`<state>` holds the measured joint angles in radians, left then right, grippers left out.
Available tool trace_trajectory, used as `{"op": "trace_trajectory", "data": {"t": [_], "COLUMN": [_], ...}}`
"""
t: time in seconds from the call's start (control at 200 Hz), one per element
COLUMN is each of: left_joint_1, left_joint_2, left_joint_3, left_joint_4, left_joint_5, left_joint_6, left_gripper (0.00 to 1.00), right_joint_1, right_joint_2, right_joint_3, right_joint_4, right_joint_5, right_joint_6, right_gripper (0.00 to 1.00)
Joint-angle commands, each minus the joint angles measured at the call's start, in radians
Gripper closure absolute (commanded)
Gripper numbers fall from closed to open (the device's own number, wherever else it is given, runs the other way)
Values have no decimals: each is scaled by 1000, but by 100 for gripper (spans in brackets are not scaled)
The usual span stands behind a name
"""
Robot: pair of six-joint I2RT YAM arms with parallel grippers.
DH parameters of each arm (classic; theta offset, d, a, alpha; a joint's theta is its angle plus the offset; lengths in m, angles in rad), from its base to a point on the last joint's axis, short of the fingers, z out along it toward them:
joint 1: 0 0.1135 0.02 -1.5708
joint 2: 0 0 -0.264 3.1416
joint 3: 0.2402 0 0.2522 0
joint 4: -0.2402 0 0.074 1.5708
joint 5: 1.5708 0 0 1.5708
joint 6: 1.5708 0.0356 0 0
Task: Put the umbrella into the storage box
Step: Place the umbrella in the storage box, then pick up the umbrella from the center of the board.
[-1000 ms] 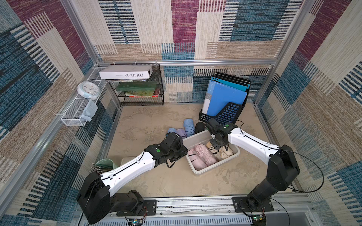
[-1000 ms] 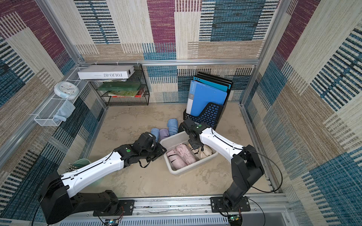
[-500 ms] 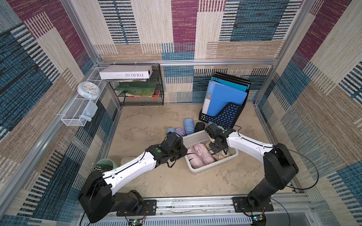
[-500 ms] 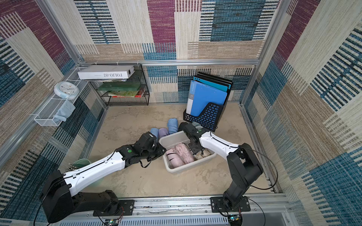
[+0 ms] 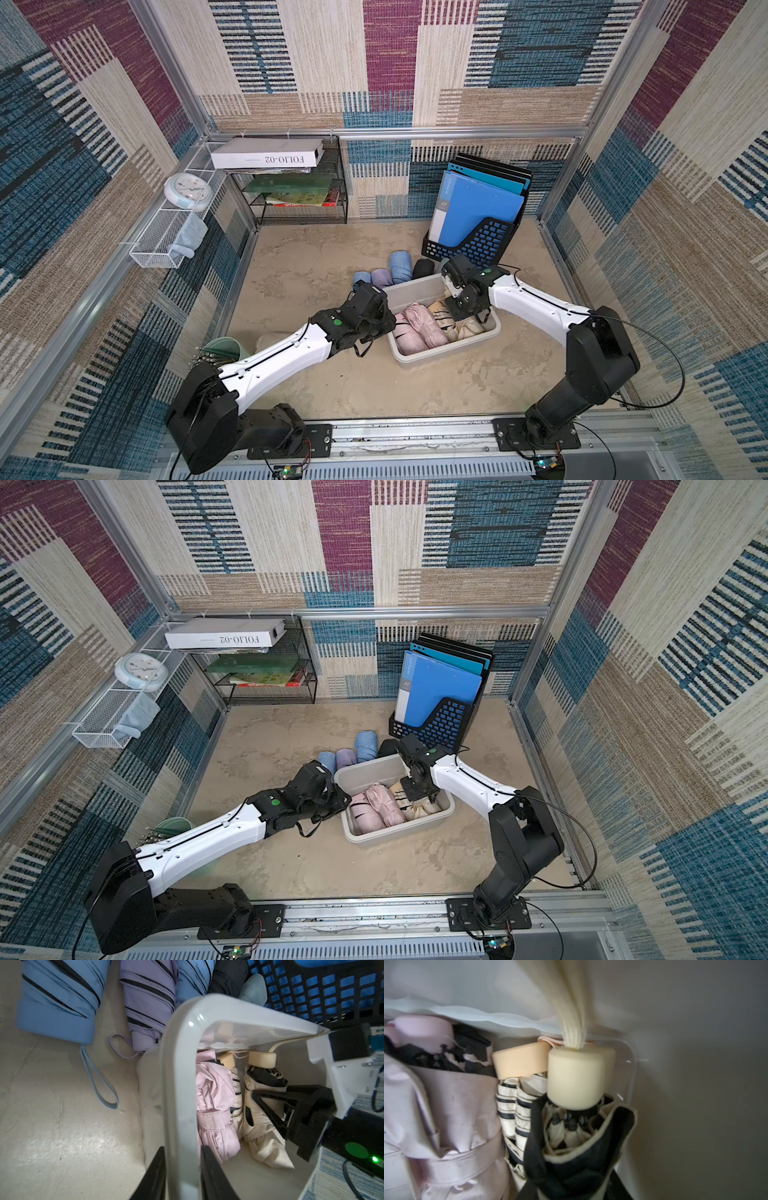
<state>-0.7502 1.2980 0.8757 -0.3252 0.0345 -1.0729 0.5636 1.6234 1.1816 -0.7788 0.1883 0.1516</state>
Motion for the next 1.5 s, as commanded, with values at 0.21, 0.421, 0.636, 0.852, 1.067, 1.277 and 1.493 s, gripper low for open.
{"op": "trace_trajectory", "data": {"t": [0.21, 0.421, 0.636, 0.852, 1.067, 1.277, 1.493], "left_joint_1": [0, -1, -1, -1, -2, 44, 281], "left_joint_2": [-33, -27, -30, -40, -119, -237, -300], "left_joint_3": [-7, -5, -4, -12, 44, 132, 44], "left_joint_4": [32, 33, 34, 48, -63, -446, -650], "left_joint_5": [-5, 7, 2, -17, -105, -313, -267], "left_joint_6": [16, 19, 19, 4, 30, -50, -159], "left_gripper": [67, 68, 69, 68, 38, 19, 16], "right_joint_1": [5, 12, 15, 16, 18, 19, 51], "right_joint_2": [-115, -93, -29, -52, -180, -342, -408], "right_joint_3": [32, -13, -141, -180, -23, -41, -68], "right_joint_4": [-107, -39, 122, 172, 78, 145, 277], "right_joint_5": [40, 4, 17, 29, 1, -233, -359], "right_joint_6": [35, 68, 84, 100, 102, 159, 220], "right_gripper": [45, 74, 85, 78, 44, 37, 31]}}
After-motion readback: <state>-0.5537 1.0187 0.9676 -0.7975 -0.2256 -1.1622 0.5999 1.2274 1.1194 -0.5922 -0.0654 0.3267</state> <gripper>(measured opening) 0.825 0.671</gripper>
